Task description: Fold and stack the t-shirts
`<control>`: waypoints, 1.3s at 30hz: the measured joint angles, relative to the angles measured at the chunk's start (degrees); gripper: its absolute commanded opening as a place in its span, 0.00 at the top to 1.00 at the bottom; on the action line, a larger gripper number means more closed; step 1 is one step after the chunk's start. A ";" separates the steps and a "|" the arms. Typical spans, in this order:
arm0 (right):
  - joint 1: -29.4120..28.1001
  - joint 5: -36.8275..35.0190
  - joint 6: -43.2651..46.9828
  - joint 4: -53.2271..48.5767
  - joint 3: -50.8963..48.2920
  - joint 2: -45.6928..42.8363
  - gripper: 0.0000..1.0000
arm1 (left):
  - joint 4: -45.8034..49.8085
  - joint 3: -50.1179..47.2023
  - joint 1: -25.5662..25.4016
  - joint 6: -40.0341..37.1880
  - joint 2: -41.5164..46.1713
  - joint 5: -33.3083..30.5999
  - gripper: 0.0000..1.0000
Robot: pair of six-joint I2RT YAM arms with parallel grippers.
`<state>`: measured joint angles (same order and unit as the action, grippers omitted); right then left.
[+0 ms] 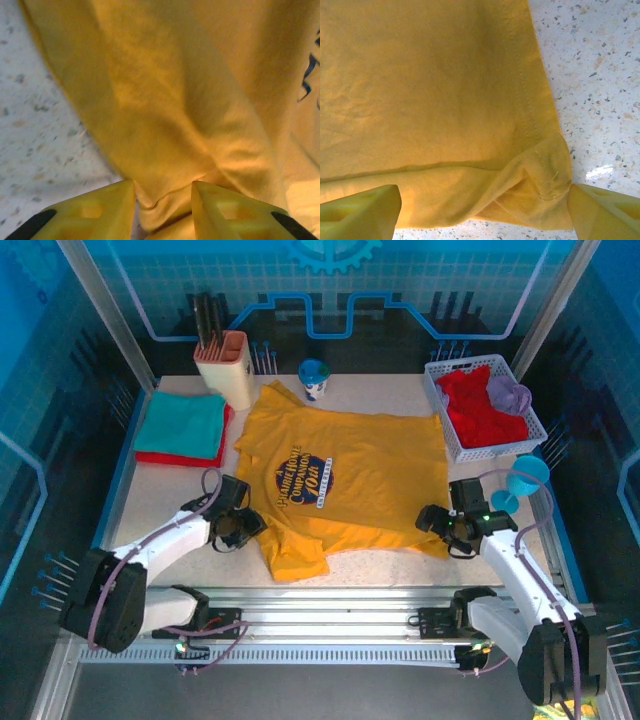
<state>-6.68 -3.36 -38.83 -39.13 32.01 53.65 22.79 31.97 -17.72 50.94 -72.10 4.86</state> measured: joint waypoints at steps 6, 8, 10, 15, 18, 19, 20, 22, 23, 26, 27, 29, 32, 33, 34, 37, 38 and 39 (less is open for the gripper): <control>0.00 -0.07 0.02 -0.07 -0.09 -1.20 0.13 | -4.85 0.00 0.11 1.55 -4.68 1.46 0.74; 0.00 -0.09 0.02 -0.24 -0.09 -1.20 0.13 | -5.29 -0.11 0.11 1.68 -4.68 1.53 0.75; 0.11 -0.11 0.04 -0.26 -0.09 -1.20 0.12 | -5.40 -0.46 0.11 1.77 -4.39 1.44 0.81; 0.94 -0.24 0.07 -0.31 0.09 -1.20 0.12 | -2.54 0.07 0.31 0.74 -4.31 0.31 1.00; 1.57 -0.22 0.11 -0.42 0.59 -1.29 0.12 | 2.54 1.70 0.37 -1.18 -4.42 -1.49 1.00; 1.86 -0.22 0.26 -0.39 0.76 -1.38 0.12 | 4.15 2.05 0.42 -1.75 -4.42 -1.92 1.00; 2.05 -0.20 0.28 -0.42 0.90 -1.46 0.12 | 5.79 2.40 0.44 -2.16 -4.42 -2.34 1.00; 2.73 -0.02 0.35 -0.37 1.20 -1.70 0.12 | 9.38 3.10 0.46 -3.34 -4.31 -3.30 1.00; 2.95 0.00 0.50 -0.42 1.33 -1.75 0.12 | 11.02 3.32 0.46 -3.56 -4.02 -3.82 1.00; 3.37 0.07 0.76 -0.42 1.64 -1.79 0.12 | 18.05 3.96 0.48 -4.55 -0.17 -6.54 1.00; 3.50 0.07 0.92 -0.44 1.75 -1.79 0.12 | 20.31 4.42 0.48 -4.55 1.75 -7.23 1.00; 3.80 0.37 0.98 -0.44 1.97 -1.79 0.12 | 23.93 6.03 0.66 -4.50 5.49 -7.69 1.00; 4.46 0.48 0.98 -0.50 2.14 -2.01 0.12 | 29.00 10.75 0.74 -4.50 7.74 -8.37 1.00; 4.76 0.46 1.16 -0.68 2.14 -2.34 0.12 | 31.01 12.79 0.74 -4.59 7.76 -9.18 1.00; 5.18 0.42 1.22 -0.90 2.16 -2.64 0.12 | 33.00 14.71 0.74 -4.81 7.76 -10.27 1.00; 6.60 0.42 1.55 -1.51 2.29 -3.23 0.12 | 38.29 18.71 0.74 -5.77 7.78 -12.98 1.00; 7.06 0.42 1.62 -1.57 2.29 -3.37 0.12 | 39.95 19.45 0.74 -6.12 7.87 -13.86 1.00; 7.54 0.44 1.66 -1.75 2.29 -3.52 0.11 | 41.68 19.89 0.74 -6.34 8.11 -14.95 1.00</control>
<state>0.86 -2.92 -37.17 -40.88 34.30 50.13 64.47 51.86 -16.97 44.60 -63.99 -10.09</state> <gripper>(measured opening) 0.883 0.054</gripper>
